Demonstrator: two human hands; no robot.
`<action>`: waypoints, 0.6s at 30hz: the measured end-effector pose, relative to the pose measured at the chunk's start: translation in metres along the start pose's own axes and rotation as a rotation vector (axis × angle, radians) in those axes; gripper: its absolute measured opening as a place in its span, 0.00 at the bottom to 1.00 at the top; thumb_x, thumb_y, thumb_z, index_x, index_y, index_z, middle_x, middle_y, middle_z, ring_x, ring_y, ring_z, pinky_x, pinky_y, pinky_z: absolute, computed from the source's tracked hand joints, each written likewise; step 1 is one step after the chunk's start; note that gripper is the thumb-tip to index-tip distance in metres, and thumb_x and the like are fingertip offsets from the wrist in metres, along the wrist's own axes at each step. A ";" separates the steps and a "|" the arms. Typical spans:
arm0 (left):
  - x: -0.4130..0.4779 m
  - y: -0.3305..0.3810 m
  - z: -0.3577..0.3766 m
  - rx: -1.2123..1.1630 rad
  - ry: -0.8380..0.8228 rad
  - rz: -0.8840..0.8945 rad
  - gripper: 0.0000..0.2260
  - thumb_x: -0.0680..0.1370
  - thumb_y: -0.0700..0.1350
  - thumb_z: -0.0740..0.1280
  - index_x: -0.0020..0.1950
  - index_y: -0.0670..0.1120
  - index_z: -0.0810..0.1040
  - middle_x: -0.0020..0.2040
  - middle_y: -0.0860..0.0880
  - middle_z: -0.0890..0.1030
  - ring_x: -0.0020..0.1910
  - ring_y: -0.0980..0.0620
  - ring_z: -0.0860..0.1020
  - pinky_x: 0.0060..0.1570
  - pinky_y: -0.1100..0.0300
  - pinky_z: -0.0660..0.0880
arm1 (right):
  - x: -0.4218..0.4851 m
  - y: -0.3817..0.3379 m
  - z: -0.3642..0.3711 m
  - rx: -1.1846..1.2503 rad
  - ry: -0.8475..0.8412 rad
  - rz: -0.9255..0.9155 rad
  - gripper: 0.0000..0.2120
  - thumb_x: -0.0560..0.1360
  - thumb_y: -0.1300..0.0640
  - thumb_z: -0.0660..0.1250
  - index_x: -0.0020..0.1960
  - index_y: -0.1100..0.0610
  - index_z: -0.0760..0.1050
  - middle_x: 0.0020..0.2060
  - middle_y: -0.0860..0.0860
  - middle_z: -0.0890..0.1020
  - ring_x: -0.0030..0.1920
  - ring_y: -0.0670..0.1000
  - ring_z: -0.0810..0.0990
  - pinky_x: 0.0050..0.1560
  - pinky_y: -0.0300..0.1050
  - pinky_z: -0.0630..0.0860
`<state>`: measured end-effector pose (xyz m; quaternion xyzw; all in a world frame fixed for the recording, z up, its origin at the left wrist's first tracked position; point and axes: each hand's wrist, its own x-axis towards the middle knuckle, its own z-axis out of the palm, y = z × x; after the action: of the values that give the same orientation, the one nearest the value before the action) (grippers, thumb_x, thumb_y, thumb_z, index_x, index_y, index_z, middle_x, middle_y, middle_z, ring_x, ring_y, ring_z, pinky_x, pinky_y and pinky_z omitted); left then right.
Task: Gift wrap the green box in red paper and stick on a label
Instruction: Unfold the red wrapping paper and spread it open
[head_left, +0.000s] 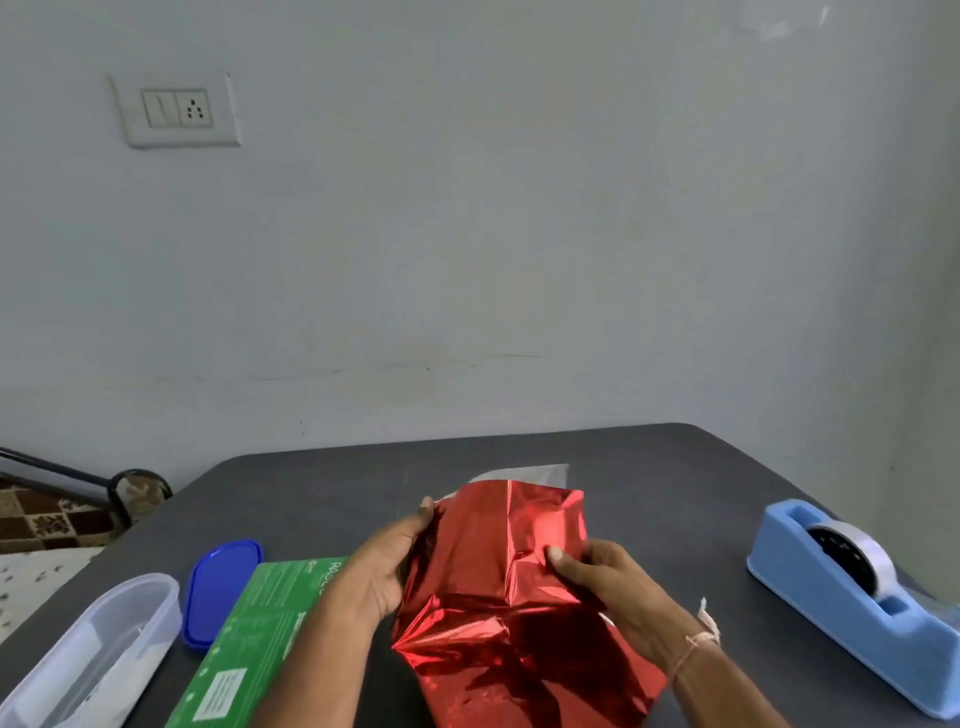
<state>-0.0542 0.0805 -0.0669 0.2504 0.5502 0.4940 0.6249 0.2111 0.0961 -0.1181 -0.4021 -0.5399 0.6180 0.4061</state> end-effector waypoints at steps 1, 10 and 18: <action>0.011 0.000 -0.001 -0.005 0.047 0.015 0.19 0.77 0.55 0.72 0.44 0.39 0.85 0.42 0.38 0.86 0.40 0.41 0.84 0.49 0.46 0.81 | 0.001 0.001 -0.004 -0.008 0.010 0.025 0.22 0.72 0.50 0.77 0.55 0.67 0.83 0.50 0.61 0.86 0.48 0.57 0.86 0.52 0.48 0.82; 0.009 -0.028 0.041 0.707 0.519 1.168 0.09 0.79 0.49 0.72 0.55 0.48 0.78 0.50 0.52 0.81 0.49 0.53 0.79 0.51 0.56 0.75 | -0.001 -0.014 -0.020 0.032 0.344 0.084 0.11 0.75 0.56 0.76 0.45 0.65 0.83 0.38 0.60 0.87 0.32 0.53 0.85 0.34 0.42 0.80; -0.027 -0.089 0.099 0.584 -0.118 0.750 0.10 0.79 0.58 0.70 0.53 0.55 0.84 0.41 0.61 0.85 0.39 0.65 0.81 0.43 0.66 0.75 | -0.050 -0.026 -0.004 0.180 0.200 0.056 0.27 0.79 0.36 0.65 0.56 0.60 0.83 0.51 0.56 0.87 0.49 0.58 0.85 0.51 0.53 0.80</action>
<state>0.0714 0.0447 -0.1043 0.6243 0.5013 0.4954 0.3371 0.2334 0.0530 -0.0892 -0.4385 -0.4277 0.6319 0.4748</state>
